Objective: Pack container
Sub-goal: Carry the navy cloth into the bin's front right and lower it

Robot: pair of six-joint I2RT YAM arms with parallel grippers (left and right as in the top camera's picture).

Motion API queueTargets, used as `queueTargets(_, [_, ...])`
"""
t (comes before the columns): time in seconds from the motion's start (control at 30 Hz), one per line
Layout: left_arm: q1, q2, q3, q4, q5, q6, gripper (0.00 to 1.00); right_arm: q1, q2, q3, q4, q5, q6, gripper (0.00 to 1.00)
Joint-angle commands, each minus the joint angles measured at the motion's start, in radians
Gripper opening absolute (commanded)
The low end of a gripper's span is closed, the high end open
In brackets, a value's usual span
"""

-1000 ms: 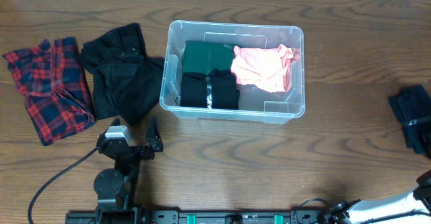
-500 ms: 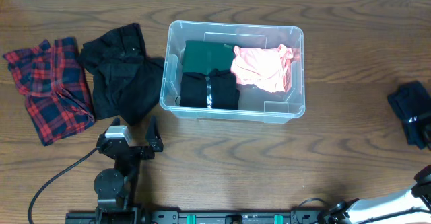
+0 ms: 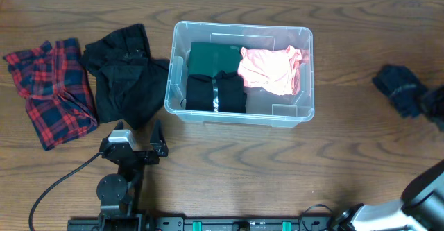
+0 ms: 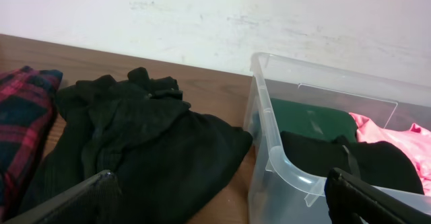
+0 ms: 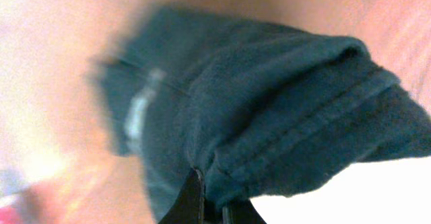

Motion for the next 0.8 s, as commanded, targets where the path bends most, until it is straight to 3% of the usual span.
queueTargets(0.0, [-0.004, -0.005, -0.016, -0.035, 0.008, 0.005, 0.98, 0.039, -0.116, 0.036, -0.013, -0.055, -0.01, 0.01])
queueTargets(0.5, [-0.004, -0.005, -0.016, -0.035, 0.008, 0.005, 0.98, 0.306, -0.388, 0.056, 0.018, -0.395, -0.103, 0.01])
queueTargets(0.77, [-0.004, -0.005, -0.016, -0.035, 0.008, 0.005, 0.98, 0.475, -0.497, 0.115, 0.037, -0.425, -0.102, 0.01])
